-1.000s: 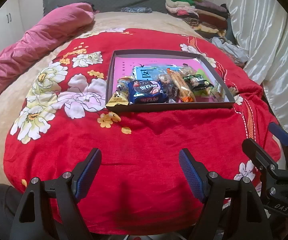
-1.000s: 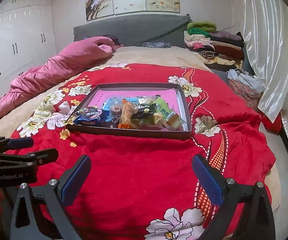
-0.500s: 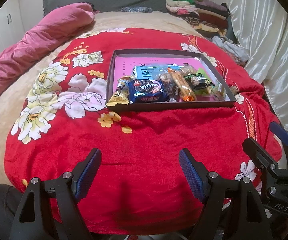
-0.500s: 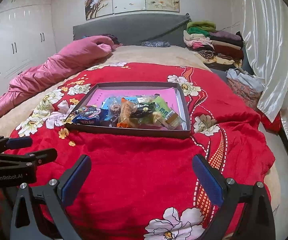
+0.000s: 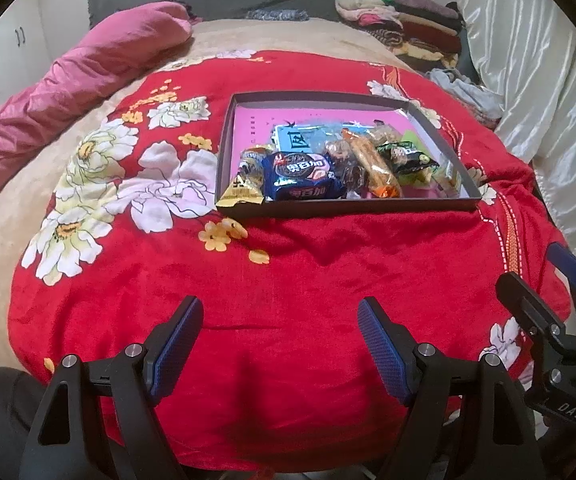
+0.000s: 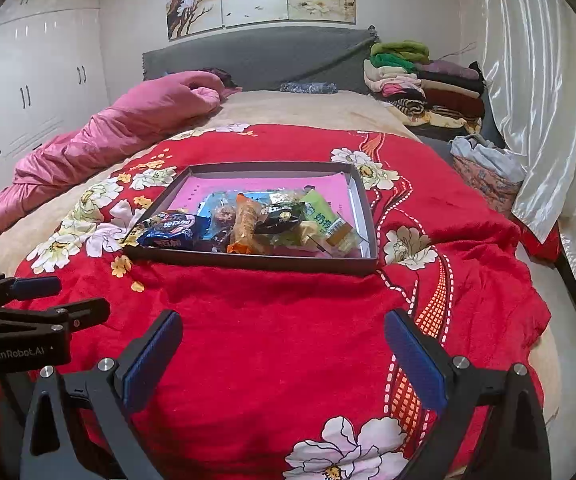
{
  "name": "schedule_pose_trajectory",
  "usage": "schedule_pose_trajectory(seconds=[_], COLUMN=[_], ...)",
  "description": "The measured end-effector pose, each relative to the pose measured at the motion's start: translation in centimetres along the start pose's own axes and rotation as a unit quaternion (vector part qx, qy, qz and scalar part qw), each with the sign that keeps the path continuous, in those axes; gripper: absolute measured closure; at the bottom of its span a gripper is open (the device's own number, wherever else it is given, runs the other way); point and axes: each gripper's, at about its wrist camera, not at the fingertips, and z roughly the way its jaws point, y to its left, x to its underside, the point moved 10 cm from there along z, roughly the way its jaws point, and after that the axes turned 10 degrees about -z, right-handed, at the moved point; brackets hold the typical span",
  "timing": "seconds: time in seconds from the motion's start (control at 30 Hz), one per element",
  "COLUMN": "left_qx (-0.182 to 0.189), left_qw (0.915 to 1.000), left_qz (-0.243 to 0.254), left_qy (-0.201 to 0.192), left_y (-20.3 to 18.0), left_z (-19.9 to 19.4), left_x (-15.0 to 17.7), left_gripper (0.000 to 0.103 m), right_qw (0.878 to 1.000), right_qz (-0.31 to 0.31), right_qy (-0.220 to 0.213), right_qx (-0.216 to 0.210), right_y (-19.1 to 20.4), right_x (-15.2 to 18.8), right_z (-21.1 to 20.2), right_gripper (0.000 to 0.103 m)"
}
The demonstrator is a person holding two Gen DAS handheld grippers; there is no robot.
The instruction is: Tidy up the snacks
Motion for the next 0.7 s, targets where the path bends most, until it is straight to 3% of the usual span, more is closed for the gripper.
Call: schedule_pose_trajectory(seconds=[0.7], left_qx=[0.001], left_qw=[0.9995], left_qz=[-0.03], left_qy=[-0.01], left_y=[1.7], left_z=[1.4], left_x=[-1.4], left_gripper=[0.022], right_qw=[1.0], right_qz=[0.004], right_qy=[0.006], right_qx=[0.006], right_y=[-0.8], right_x=[0.3], right_z=[1.6], right_gripper=[0.001])
